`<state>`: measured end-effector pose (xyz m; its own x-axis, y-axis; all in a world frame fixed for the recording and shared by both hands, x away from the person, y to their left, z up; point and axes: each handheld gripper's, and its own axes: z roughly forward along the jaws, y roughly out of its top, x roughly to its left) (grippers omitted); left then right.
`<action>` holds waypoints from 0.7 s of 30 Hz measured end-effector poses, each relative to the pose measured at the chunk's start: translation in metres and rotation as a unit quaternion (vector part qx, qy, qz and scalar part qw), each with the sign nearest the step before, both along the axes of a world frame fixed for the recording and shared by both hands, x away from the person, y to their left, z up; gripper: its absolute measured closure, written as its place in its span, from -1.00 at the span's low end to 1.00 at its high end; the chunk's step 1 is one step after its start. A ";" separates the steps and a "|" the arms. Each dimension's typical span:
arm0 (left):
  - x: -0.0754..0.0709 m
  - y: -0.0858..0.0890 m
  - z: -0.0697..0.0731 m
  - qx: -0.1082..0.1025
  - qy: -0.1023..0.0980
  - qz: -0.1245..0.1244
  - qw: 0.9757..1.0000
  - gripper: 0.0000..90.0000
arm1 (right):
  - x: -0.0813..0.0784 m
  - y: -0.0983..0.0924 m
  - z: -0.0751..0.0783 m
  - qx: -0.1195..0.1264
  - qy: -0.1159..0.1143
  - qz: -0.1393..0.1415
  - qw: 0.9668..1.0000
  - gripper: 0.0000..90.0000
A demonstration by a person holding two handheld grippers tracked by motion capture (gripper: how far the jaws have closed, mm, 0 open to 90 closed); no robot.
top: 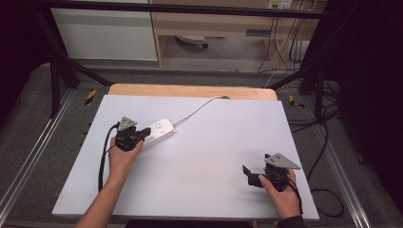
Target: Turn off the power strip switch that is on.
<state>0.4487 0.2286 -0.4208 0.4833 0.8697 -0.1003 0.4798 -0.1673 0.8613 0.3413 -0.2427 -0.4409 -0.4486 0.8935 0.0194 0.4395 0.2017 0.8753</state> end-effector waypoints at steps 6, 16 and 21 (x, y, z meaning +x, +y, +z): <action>0.000 -0.003 -0.001 0.013 0.003 -0.005 1.000 1.00 | 0.000 0.000 0.000 -0.002 0.000 0.000 1.000 -0.93; 0.001 -0.004 -0.003 0.024 0.011 -0.012 1.000 1.00 | 0.000 0.000 0.000 -0.004 -0.001 0.000 1.000 -0.93; 0.002 -0.004 -0.006 0.030 0.017 -0.011 0.999 1.00 | 0.000 0.000 0.000 -0.003 -0.001 0.001 1.000 -0.93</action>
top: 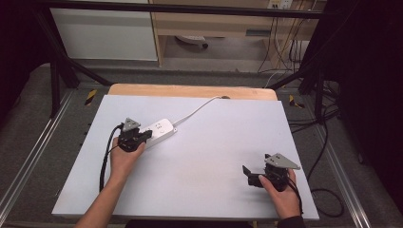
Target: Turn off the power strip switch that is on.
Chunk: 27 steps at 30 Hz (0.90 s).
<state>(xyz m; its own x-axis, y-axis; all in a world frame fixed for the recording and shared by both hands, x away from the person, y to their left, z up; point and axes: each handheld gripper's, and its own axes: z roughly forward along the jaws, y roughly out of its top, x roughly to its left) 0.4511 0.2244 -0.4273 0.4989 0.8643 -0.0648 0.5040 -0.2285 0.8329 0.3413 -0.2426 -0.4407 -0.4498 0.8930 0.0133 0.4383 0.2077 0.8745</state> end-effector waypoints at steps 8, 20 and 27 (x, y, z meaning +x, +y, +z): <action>0.002 -0.002 -0.002 0.006 -0.002 -0.004 1.000 1.00 | 0.000 0.000 0.000 0.001 0.003 0.000 1.000 -0.93; 0.006 -0.001 -0.006 0.009 0.002 0.001 1.000 1.00 | 0.000 -0.001 0.000 0.003 0.004 0.001 1.000 -0.93; 0.009 -0.008 -0.007 0.009 0.001 -0.002 1.000 1.00 | 0.000 0.000 0.000 0.002 0.007 0.002 1.000 -0.93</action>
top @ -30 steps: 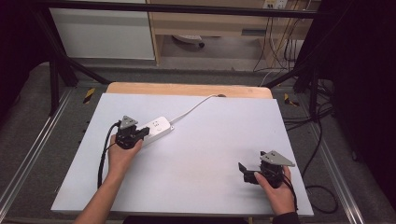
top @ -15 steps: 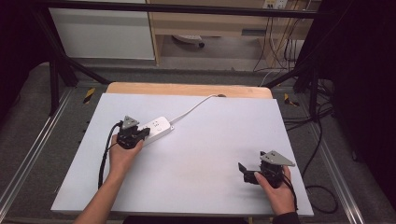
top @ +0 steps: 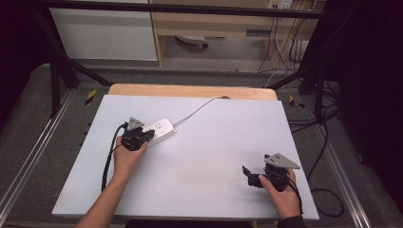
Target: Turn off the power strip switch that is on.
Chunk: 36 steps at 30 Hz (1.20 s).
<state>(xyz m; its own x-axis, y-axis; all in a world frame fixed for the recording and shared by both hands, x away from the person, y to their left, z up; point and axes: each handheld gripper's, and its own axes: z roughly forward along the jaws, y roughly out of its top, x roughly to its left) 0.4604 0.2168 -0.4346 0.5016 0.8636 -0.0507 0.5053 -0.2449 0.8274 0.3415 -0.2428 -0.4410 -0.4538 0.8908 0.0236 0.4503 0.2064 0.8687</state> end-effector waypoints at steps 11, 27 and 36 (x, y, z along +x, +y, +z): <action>-0.001 0.002 0.000 0.001 0.003 0.003 1.000 1.00 | 0.000 0.000 0.000 0.000 -0.002 -0.001 1.000 -0.93; -0.001 0.002 -0.001 0.006 0.005 -0.001 1.000 1.00 | 0.000 -0.001 0.000 0.000 -0.001 -0.002 1.000 -0.93; -0.001 0.003 -0.001 0.005 0.011 -0.004 1.000 1.00 | -0.001 -0.001 0.000 -0.001 0.000 -0.002 1.000 -0.93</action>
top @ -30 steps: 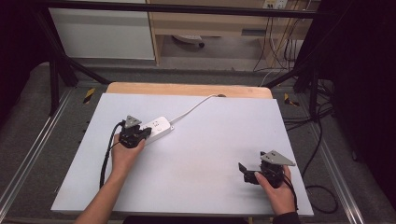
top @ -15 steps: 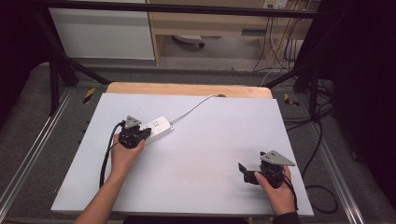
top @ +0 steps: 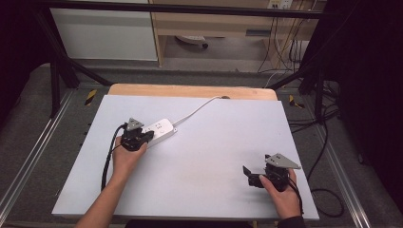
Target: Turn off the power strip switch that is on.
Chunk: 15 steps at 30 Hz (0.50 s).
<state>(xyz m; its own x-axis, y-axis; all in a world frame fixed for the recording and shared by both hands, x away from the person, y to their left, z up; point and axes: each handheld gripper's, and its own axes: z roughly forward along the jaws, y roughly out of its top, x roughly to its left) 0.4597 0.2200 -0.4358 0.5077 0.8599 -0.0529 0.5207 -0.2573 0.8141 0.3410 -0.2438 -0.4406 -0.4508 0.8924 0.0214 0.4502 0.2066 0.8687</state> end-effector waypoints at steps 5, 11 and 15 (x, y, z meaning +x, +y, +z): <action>0.000 0.000 0.000 0.000 0.000 -0.001 1.000 1.00 | 0.000 0.000 0.000 0.000 0.001 0.000 1.000 -0.93; 0.000 0.000 0.000 0.001 0.000 -0.001 1.000 1.00 | 0.000 0.000 0.000 0.000 0.002 0.000 1.000 -0.93; 0.000 0.000 0.000 0.003 -0.002 -0.003 1.000 1.00 | 0.000 0.000 0.000 0.000 0.001 0.000 1.000 -0.93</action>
